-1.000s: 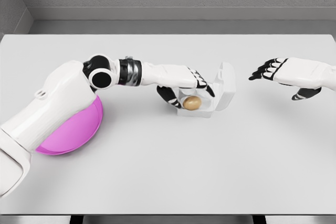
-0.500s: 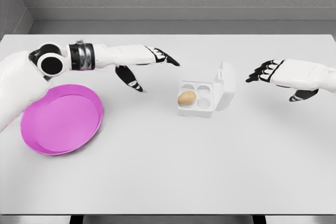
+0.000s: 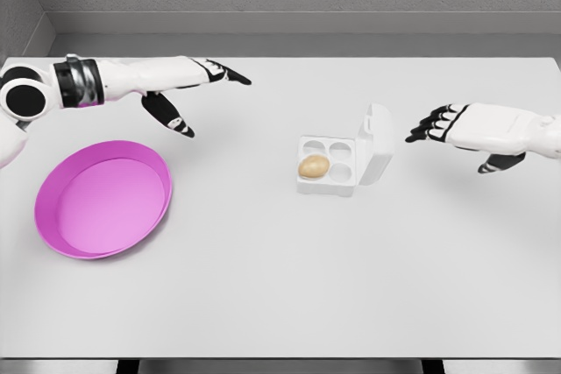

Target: Pack egg into the box and close the box lid

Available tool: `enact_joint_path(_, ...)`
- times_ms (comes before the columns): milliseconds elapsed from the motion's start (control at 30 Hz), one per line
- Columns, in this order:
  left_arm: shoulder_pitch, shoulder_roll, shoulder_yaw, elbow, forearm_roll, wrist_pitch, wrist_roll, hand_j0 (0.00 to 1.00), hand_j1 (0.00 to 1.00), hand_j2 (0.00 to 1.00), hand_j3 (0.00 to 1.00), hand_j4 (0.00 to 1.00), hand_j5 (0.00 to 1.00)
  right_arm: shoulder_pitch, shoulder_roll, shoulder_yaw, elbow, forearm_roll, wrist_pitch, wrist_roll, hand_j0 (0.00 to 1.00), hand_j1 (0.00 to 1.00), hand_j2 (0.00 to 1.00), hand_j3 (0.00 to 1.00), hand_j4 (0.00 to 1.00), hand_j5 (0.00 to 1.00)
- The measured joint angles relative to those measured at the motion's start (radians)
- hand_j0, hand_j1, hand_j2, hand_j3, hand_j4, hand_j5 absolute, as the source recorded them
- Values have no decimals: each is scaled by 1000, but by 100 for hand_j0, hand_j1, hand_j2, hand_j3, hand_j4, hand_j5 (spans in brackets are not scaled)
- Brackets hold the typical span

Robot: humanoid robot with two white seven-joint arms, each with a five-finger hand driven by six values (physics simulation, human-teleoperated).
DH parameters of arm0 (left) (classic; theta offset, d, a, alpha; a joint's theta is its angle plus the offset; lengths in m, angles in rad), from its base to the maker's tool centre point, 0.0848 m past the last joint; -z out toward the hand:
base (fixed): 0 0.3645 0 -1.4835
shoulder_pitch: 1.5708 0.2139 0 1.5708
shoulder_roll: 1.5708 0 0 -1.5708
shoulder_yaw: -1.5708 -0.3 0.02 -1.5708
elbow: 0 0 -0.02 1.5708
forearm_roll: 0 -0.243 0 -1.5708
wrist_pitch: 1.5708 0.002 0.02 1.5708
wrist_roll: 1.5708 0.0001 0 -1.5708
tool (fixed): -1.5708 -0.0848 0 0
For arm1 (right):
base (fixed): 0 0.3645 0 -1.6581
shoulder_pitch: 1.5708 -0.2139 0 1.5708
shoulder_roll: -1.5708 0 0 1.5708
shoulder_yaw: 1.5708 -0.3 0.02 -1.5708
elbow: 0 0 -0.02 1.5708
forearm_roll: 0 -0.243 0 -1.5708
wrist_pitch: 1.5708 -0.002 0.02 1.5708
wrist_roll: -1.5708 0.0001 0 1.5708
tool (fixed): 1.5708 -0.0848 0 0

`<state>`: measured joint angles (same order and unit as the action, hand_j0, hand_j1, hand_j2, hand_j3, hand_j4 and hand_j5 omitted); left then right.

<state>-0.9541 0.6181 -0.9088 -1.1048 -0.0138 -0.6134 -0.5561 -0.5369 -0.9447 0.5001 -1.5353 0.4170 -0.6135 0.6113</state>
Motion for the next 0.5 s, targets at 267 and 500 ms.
enact_joint_path(267,0,2,4,1,0,0,0,100,100,100,100,100,100,0,4,8,0,0,0,0,100,100,100,100,100,100)
enact_joint_path(500,0,13,4,2,0,0,0,100,100,100,100,100,100,0,7,18,-1,1,0,0,100,100,100,100,100,100)
